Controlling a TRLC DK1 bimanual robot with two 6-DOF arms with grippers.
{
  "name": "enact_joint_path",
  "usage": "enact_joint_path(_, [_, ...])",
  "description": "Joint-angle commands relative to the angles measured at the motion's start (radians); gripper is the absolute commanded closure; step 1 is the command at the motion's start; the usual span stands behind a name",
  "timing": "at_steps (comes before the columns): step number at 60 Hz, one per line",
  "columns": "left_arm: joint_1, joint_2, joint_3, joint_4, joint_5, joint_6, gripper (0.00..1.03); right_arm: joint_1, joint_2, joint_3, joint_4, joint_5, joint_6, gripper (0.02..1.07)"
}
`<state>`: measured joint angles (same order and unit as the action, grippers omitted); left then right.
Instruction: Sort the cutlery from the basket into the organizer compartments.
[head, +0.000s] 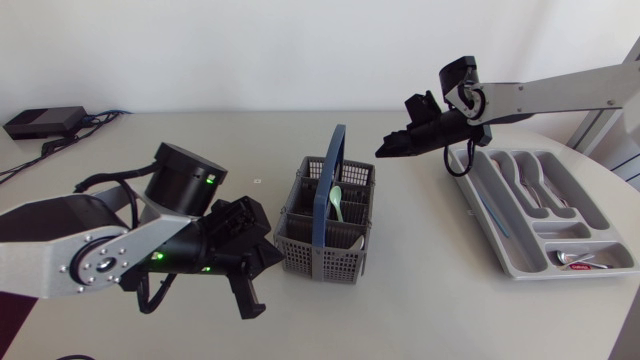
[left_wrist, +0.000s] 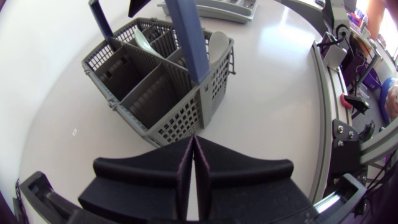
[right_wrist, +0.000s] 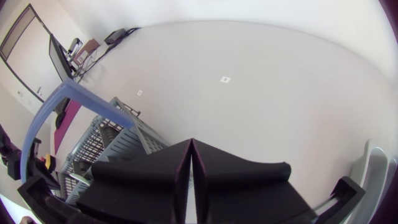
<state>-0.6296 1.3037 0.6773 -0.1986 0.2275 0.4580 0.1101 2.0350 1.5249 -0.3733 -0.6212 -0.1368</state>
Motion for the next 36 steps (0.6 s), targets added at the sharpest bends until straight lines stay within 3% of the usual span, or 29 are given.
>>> enact_joint_path(1, [0.004,0.066,-0.01,0.027,0.004,0.03,1.0,0.003,0.068,0.058,-0.044,-0.029,0.028,1.01])
enact_joint_path(13, [0.038,0.178,0.021,0.137,0.004,0.022,1.0,0.025,0.073,0.041,-0.11,-0.072,-0.027,1.01])
enact_joint_path(36, [0.14,0.286,0.105,0.248,0.001,0.025,1.0,0.031,-0.16,-0.238,-0.102,-0.078,-0.09,1.01])
